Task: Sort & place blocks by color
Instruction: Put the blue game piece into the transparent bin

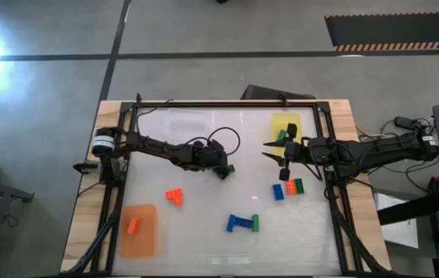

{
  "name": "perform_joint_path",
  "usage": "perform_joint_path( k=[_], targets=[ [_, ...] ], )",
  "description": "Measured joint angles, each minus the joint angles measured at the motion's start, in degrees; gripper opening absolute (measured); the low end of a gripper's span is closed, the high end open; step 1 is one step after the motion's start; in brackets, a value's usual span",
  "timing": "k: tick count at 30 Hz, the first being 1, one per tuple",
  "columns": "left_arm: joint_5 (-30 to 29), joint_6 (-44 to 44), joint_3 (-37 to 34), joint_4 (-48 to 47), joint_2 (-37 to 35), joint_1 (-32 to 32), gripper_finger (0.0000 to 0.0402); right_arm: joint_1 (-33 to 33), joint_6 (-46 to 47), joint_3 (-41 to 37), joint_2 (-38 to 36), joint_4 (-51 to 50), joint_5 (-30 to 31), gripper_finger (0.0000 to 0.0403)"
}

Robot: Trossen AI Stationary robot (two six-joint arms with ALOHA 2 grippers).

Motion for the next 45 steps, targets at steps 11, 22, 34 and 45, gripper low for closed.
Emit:
perform_joint_path(
  k=[11, 22, 34, 45],
  targets=[
    [0.0, -2.4, 0.0, 0.1, 0.6, 0.7, 0.0199, 0.0, 0.1, 0.0, 0.0, 0.0, 0.0, 0.0130],
    [0.0, -4.0, 0.0, 0.1, 1.9, 0.7, 0.0199, 0.0, 0.1, 0.0, 0.0, 0.0, 0.0, 0.0130],
    [-0.8, -4.5, -0.8, 2.0, 1.9, 0.7, 0.0199, 0.0, 0.1, 0.0, 0.0, 0.0, 0.0, 0.0130],
    [-1.8, -4.5, -0.8, 2.5, 1.9, 0.7, 0.0199, 0.0, 0.1, 0.0, 0.0, -0.1, 0.0, 0.0130]
  ],
)
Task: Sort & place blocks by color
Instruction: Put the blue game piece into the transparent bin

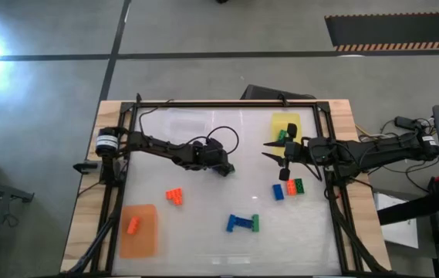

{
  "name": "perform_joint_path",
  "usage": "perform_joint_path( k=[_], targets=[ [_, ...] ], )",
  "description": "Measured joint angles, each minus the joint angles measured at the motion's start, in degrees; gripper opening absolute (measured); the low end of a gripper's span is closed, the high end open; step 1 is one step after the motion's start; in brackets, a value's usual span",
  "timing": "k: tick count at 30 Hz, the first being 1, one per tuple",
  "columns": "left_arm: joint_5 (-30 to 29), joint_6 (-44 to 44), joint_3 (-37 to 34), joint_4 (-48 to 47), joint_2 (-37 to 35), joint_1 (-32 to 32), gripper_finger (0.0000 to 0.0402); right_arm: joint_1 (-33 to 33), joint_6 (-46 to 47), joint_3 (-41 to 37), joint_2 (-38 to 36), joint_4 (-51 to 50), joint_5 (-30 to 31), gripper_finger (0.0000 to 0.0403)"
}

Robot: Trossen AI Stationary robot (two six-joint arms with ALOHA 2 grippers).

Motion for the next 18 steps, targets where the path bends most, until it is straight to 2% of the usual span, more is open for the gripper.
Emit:
perform_joint_path(
  k=[18],
  targets=[
    [0.7, -0.1, 0.0, 0.8, 0.0, -0.4, 0.0199, 0.0, 0.0, 0.0, 0.0, -0.4, 0.0, 0.0130]
  ],
)
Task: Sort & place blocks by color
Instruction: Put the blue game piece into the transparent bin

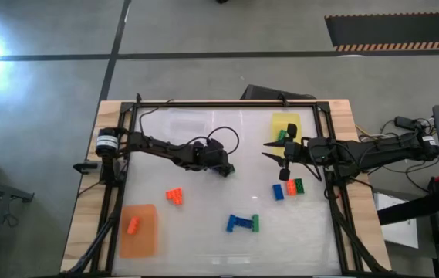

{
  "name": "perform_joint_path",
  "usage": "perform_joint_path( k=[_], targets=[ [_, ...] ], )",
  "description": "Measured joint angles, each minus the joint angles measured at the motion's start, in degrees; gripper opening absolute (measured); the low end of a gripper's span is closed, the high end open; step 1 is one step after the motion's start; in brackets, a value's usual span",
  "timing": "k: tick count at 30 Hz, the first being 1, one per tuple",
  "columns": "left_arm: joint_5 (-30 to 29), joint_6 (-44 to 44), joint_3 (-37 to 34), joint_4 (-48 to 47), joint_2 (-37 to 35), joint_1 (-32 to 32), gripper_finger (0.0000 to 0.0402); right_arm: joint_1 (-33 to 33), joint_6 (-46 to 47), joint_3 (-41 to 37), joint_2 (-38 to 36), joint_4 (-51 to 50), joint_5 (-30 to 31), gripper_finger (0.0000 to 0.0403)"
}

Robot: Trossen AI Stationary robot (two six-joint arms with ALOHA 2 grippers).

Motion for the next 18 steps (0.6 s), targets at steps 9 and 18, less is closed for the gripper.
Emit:
perform_joint_path(
  k=[9, 18],
  targets=[
    [0.0, -1.4, -0.1, 0.0, 0.0, -0.2, 0.0199, 0.0, 0.0, 0.0, 0.0, 0.0, 0.0, 0.0130],
    [0.2, -2.3, -1.3, 3.0, 2.9, -0.4, 0.0199, 0.0, 0.0, 0.0, 0.0, 0.0, 0.0, 0.0130]
  ],
)
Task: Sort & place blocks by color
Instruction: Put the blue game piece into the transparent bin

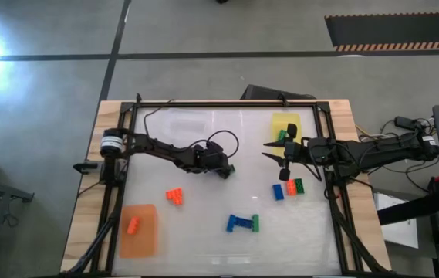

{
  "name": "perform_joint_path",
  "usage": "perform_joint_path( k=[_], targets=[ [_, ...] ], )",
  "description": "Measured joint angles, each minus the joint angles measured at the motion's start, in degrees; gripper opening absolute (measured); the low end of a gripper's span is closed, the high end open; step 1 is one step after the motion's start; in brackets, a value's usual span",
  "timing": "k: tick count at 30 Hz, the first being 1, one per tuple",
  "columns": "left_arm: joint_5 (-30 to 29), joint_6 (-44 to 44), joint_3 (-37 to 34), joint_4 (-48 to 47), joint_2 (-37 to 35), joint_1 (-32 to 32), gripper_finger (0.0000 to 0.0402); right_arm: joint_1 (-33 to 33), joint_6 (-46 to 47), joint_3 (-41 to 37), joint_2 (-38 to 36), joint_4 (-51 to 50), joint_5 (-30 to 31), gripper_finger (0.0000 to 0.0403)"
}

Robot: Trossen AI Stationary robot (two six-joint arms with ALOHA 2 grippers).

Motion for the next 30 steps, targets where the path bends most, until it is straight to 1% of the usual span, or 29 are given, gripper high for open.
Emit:
perform_joint_path(
  k=[6, 9, 15, 20, 23, 25, 27, 30],
  targets=[
    [-0.8, -0.4, 0.2, 1.1, 2.2, -0.3, 0.0195, 0.0, 0.1, 0.0, 0.0, -0.4, 0.0, 0.0130],
    [-1.1, -0.4, 0.2, 0.9, 2.0, -0.6, 0.0180, 0.0, 0.1, 0.0, 0.0, -0.4, 0.0, 0.0130],
    [-0.5, -0.3, 0.0, 0.5, 0.7, -0.7, 0.0125, 0.0, 0.0, 0.0, 0.0, -0.4, 0.0, 0.0130],
    [1.1, 1.7, -0.1, -1.0, -1.4, -1.0, 0.0125, 0.0, 0.0, 0.0, 0.0, -0.4, 0.0, 0.0130],
    [2.4, 5.1, 0.0, -1.9, -5.0, -1.1, 0.0125, 0.0, 0.0, 0.0, 0.0, -0.5, 0.0, 0.0130],
    [3.4, 9.1, 0.0, -3.9, -8.6, -1.1, 0.0125, 0.0, 0.0, 0.0, 0.0, -0.5, 0.0, 0.0130],
    [5.0, 15.9, 0.1, -6.0, -12.6, -0.5, 0.0125, 0.0, 0.0, 0.0, 0.0, -0.5, 0.0, 0.0130],
    [9.4, 27.4, 0.1, -10.7, -19.0, 1.4, 0.0125, 0.0, 0.0, 0.0, 0.0, -0.5, 0.0, 0.0130]
  ],
)
